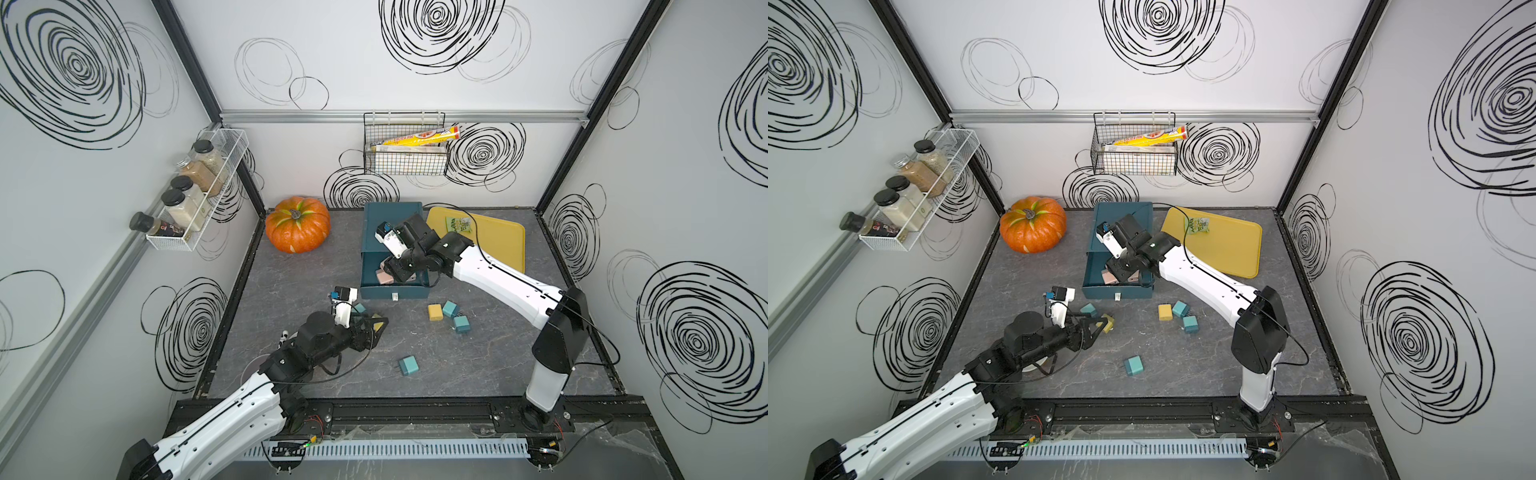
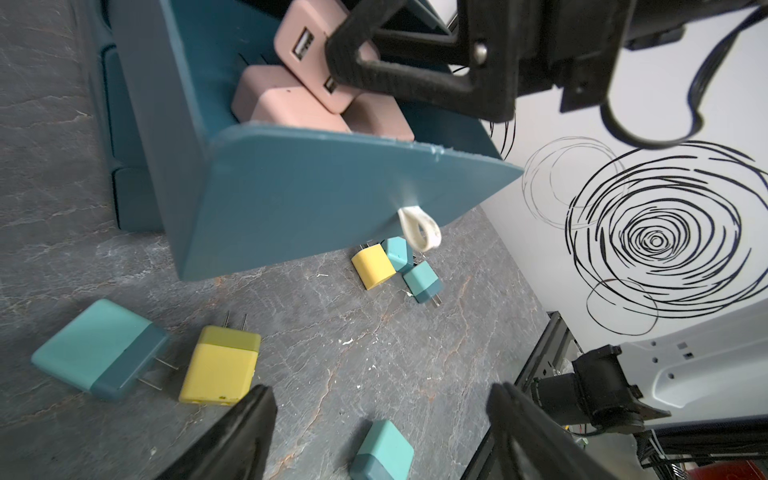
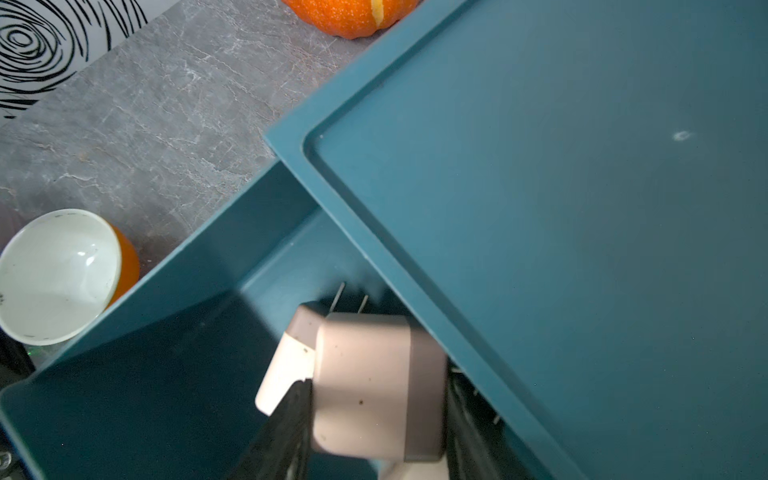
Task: Place the plugs into the drawer by color
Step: Place the plug in the drawer, then adjust the plug in the drawer.
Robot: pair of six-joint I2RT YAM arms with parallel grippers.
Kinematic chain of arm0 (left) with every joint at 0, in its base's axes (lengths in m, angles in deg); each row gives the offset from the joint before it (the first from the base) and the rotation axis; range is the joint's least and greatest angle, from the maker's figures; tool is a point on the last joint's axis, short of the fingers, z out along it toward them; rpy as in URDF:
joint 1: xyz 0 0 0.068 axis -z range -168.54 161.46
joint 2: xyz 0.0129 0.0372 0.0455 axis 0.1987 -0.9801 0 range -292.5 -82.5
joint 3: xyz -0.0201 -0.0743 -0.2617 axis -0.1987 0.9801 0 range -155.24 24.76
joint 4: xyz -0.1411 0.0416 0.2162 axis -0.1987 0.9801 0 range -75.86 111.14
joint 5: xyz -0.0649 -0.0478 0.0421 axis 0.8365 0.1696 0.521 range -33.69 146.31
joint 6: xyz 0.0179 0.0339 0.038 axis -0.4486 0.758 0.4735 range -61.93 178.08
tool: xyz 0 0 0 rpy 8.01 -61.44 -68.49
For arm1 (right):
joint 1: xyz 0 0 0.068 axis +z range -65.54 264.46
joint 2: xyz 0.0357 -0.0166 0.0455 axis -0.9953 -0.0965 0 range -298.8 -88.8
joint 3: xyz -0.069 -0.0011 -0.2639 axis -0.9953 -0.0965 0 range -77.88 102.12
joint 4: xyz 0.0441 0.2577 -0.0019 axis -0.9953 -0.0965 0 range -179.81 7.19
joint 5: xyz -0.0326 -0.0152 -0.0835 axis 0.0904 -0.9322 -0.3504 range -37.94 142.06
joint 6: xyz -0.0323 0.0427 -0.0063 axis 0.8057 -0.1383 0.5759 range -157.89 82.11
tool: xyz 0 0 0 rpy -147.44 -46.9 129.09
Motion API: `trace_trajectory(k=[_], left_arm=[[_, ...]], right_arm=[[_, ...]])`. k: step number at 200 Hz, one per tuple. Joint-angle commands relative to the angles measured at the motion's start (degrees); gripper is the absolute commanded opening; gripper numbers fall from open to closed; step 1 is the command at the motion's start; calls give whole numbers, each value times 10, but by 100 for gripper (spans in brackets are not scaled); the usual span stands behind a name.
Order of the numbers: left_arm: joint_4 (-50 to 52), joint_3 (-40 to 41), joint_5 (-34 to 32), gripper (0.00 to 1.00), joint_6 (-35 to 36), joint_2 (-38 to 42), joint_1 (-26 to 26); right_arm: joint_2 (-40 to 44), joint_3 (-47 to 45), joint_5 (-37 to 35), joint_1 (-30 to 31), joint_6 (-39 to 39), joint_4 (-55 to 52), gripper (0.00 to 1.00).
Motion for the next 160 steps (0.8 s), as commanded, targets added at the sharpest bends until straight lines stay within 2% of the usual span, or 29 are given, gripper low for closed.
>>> trace_trajectory(k=[1,44,93,160], left_arm=[[-16,-2,-5,87,9,0,2],[-18,-2,-6,87,8,-4,2],[-19,-3,-13,88,6,-7,2],[-26,-26,-26,89,5,-52,1]], right_arm=[[-38,7,-54,3,11,-73,31],[-16,-9,-79,3,7,-55,34],[37,3,-25,2,-9,-58,29],[47,-2,-118,2,-19,-113,29]])
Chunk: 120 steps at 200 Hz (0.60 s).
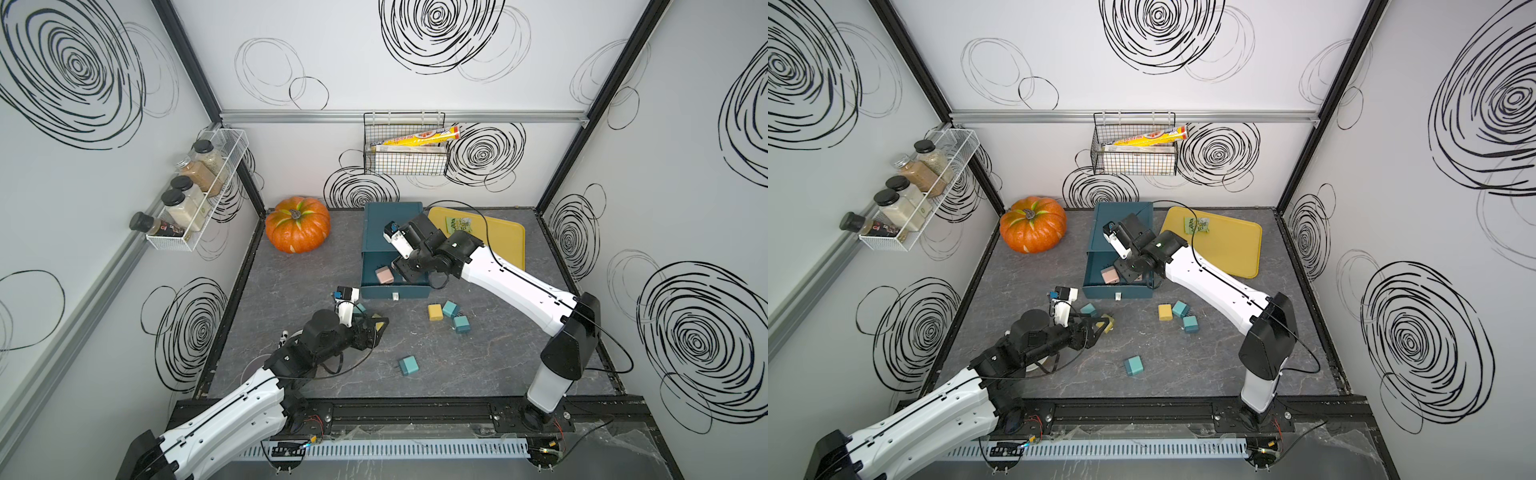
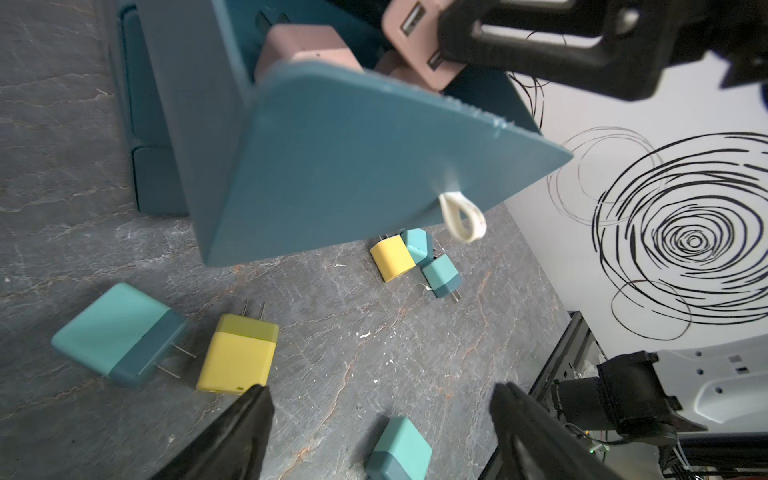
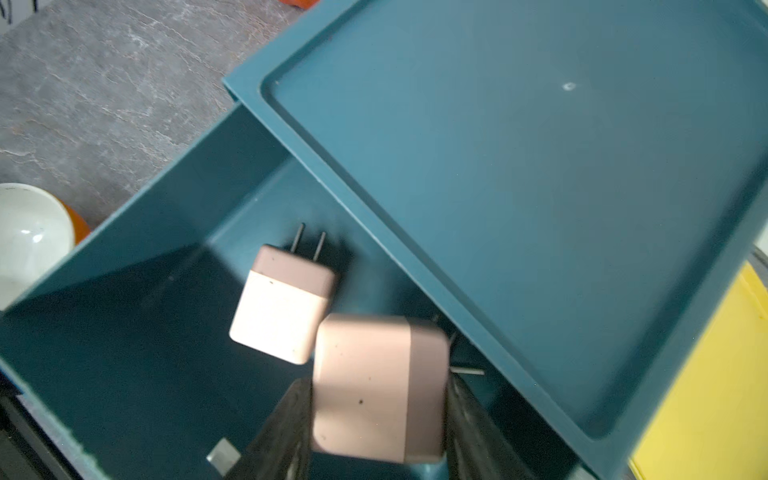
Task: Place the plugs into the drawer by color
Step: Adjust the plug in the drawer.
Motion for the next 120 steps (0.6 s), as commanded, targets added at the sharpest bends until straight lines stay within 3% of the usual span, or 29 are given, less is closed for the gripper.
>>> trace_trajectory(k=[1,65,120], left_arm=[[-26,-23,-8,89,5,-11,1],[-21,-36,-22,89,9,-26,2],[-18,-41,-26,89,11,-28,2]], right_arm=[[3,-2,-51,-2,-11,-44,29],[-30,43,-99,-2,-15,-98,29],[-97,78,-7,-2,1,-112,29]])
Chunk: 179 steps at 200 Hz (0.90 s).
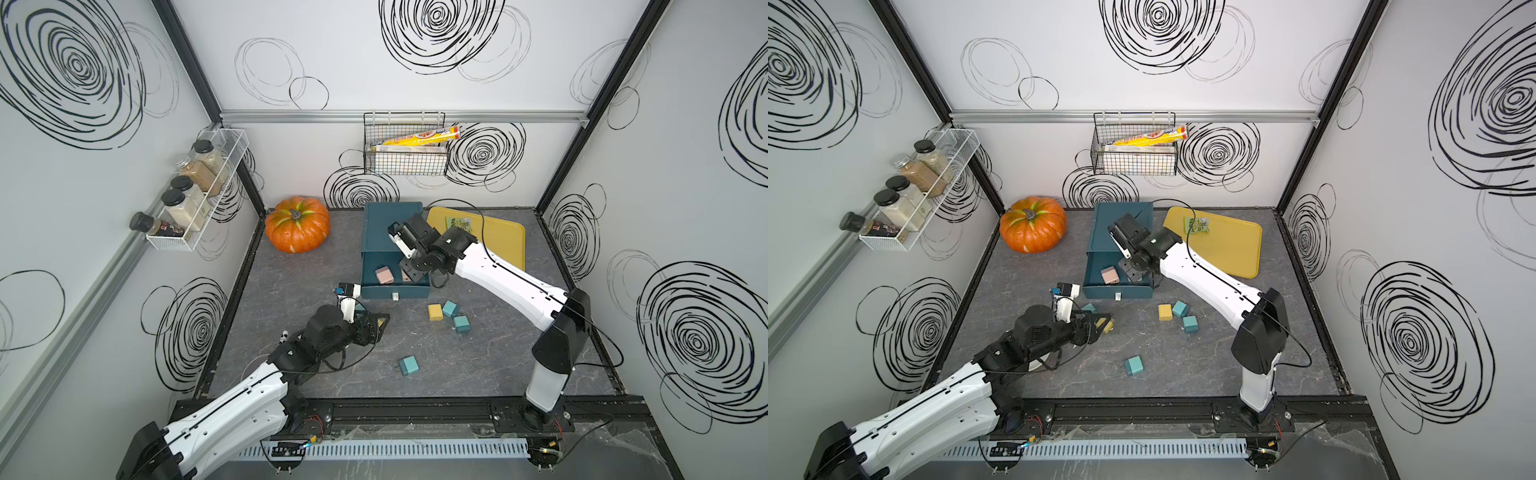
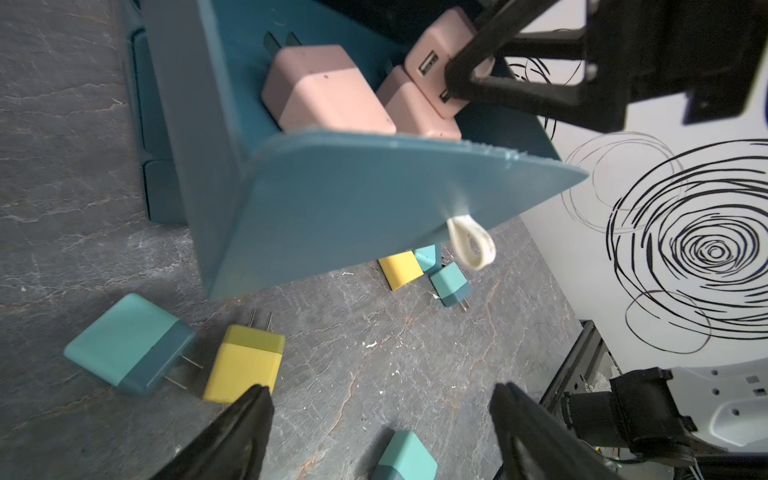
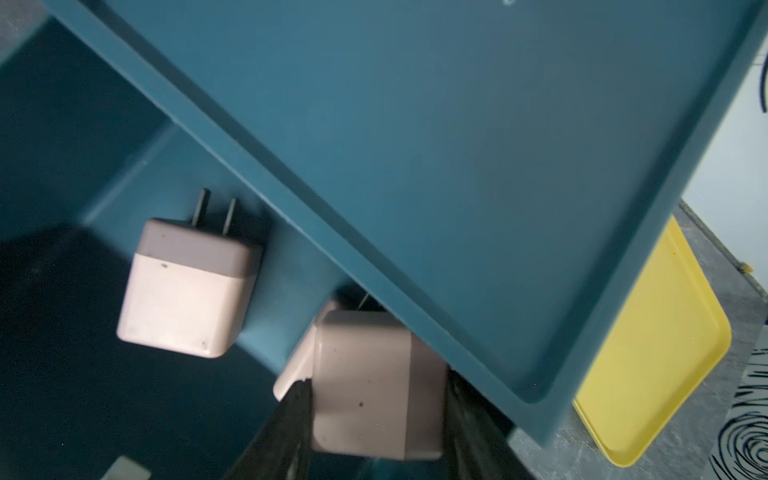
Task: Place the plugs into the drawer by color
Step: Adjust the plug in the drawer.
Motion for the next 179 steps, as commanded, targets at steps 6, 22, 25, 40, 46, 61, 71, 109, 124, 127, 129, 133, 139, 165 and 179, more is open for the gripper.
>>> trace_trajectory(k=[6,22,25,40,46,61,71,109,124,127,129,133,139,165,179], left_arm=[[-17,-21,-9,89,11,-1,2],[-18,-24,-8,89,12,-2,2],[-18,-24,-9,89,12,-3,2],[-18,-25,-8,90,13,-3,2],[-18,-26,-9,90,13,-4,2],[-18,-27,-8,90,14,-6,1],[-19,-27,-6,90,14,-7,2],[-21,-26,-7,90,15,-5,2],[-21,-27,-7,90,14,-7,1],[-21,-27,-7,90,14,-8,2],[-22,-27,-8,90,14,-8,2],[-22,-27,-7,90,14,-9,2],[-23,-27,-6,90,13,-10,2],[-26,-26,-5,90,12,-14,2],[-28,-26,-5,90,13,-15,2]], right_arm=[[-58,33,61,-2,9,-47,29],[-79,47,65,-2,9,-55,29],[-81,49,62,-3,9,-56,29],[-90,50,59,-2,8,-55,30],[-92,53,58,-2,7,-54,30],[-90,58,67,-2,6,-41,30],[-76,54,81,-2,2,-16,29],[-14,29,126,-1,-2,40,29],[-4,30,123,-1,-3,27,29],[-3,30,122,-2,-4,24,29],[-3,30,121,-1,-3,22,29],[-2,30,121,-1,-3,18,29],[-1,28,122,-1,-2,12,29],[-8,12,167,-1,9,7,29],[-15,6,147,1,5,11,29]])
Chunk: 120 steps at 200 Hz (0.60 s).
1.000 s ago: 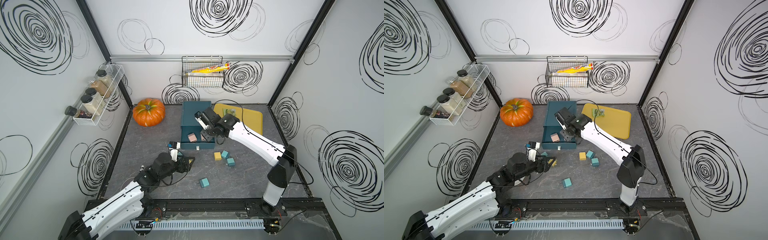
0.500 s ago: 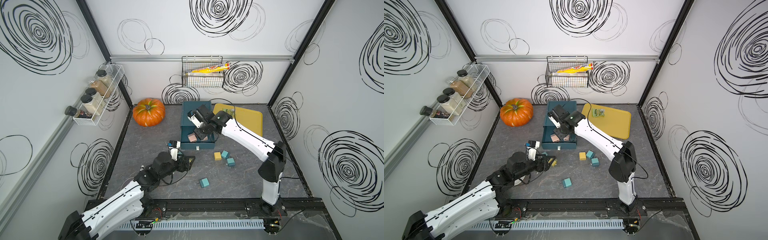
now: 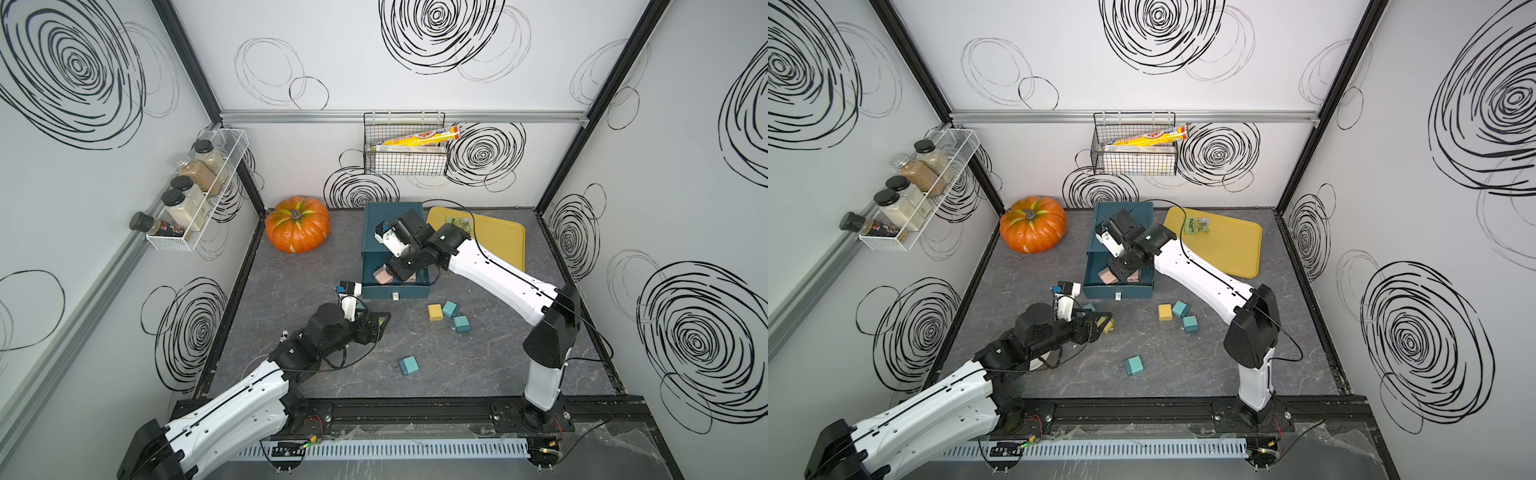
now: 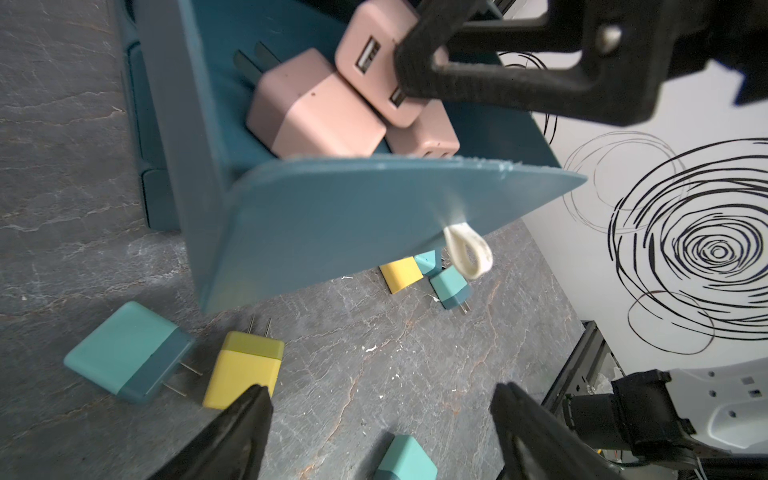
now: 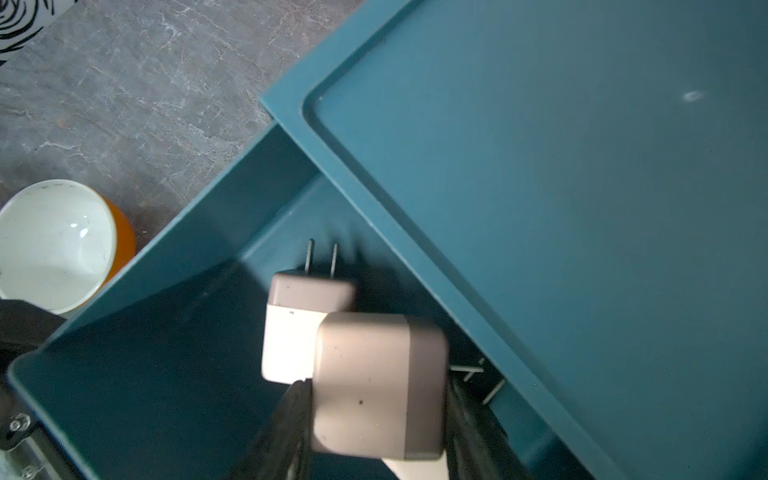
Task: Place the plugs into the drawer by color
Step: Adjust the plug in the drawer.
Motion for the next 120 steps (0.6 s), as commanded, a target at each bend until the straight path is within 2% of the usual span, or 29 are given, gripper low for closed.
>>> trace_trajectory(k=[1,24,59,92,120], left_arm=[[-28,-16,-4,90,9,-3,2],[-28,-17,-4,90,10,-9,2],[-24,-17,-10,90,11,-8,2],[-26,-24,-20,91,15,-14,2],[-22,-36,-16,91,16,-30,2]], right_arm=[[6,-16,8,1,2,-13,29],[-4,-24,-16,2,-6,8,30],[-9,-19,76,7,4,41,30],[-4,-6,60,13,2,41,30],[3,-15,112,12,-9,78,30]])
